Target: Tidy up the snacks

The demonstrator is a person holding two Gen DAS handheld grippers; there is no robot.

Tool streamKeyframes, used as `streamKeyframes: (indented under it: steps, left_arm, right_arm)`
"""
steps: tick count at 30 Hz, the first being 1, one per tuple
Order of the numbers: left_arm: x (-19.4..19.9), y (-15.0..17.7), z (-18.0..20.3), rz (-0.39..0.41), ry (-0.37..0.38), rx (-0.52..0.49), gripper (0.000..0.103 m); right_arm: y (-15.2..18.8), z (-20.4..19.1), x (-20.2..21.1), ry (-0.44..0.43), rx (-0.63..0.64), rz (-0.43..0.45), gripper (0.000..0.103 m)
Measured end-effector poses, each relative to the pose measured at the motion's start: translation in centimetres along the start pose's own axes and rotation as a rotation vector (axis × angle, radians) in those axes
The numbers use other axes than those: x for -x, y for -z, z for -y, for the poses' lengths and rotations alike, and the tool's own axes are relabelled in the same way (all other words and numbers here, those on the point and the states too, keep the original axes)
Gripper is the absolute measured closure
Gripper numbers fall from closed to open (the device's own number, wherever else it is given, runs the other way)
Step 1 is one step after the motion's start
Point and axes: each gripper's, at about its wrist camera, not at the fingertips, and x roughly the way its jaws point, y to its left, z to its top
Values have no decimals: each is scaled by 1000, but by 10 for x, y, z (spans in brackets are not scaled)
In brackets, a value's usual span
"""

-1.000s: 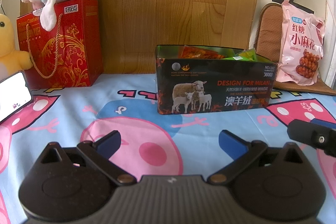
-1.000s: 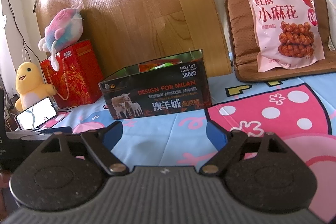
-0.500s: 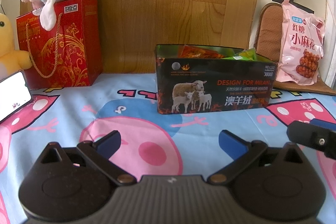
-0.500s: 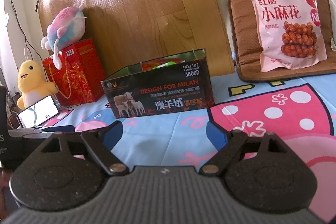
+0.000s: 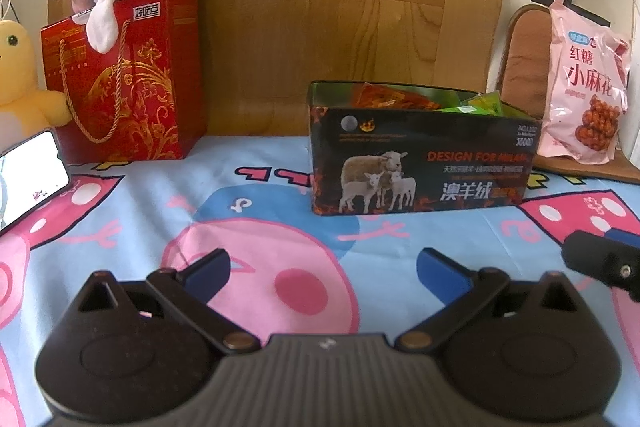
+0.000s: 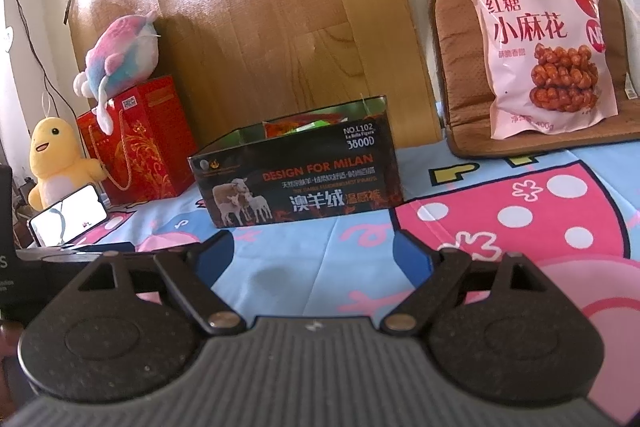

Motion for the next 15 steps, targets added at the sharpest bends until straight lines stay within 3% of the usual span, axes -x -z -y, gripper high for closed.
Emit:
streamKeyframes:
  steps: [8,15]
  left_arm:
    - [5,1,7,-20,-38,-44,0]
    - [39,0,15,9,-91,-47,0]
  right_arm:
    - [1,-4,7,47,-5,-32,15]
    - [-1,-13,34,64,15,-23,14]
